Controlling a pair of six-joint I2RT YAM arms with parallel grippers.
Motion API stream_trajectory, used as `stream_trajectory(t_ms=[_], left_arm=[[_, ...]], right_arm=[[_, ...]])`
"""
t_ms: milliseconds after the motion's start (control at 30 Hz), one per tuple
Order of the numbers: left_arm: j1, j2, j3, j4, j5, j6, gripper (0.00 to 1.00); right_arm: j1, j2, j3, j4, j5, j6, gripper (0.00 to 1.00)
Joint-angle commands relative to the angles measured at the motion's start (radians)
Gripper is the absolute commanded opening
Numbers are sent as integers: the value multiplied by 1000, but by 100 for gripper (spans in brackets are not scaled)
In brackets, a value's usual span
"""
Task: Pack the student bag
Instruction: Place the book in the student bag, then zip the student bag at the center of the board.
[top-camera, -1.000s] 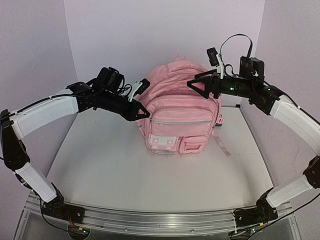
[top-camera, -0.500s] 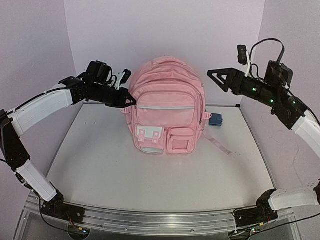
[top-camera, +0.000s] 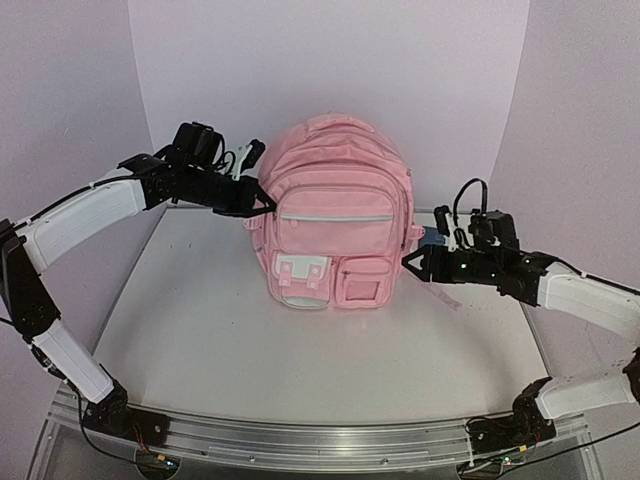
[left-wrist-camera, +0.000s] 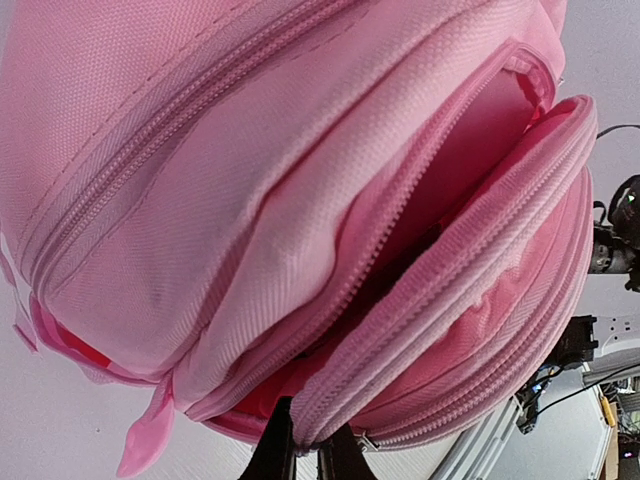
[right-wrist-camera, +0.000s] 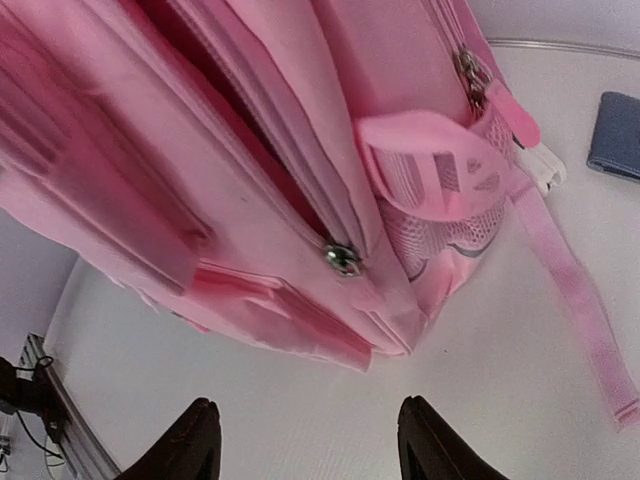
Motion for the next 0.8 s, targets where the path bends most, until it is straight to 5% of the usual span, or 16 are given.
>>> stream_trajectory(t_ms=[0, 533, 767], left_arm=[[6, -56, 27, 146, 53, -33, 0], [5, -61, 33, 127, 48, -28, 0], [5, -67, 38, 114, 43, -21, 0]], right_arm=[[0, 70, 22, 114, 91, -73, 54], [0, 245, 118, 237, 37, -152, 36], [-1, 244, 119, 234, 55, -158, 13]])
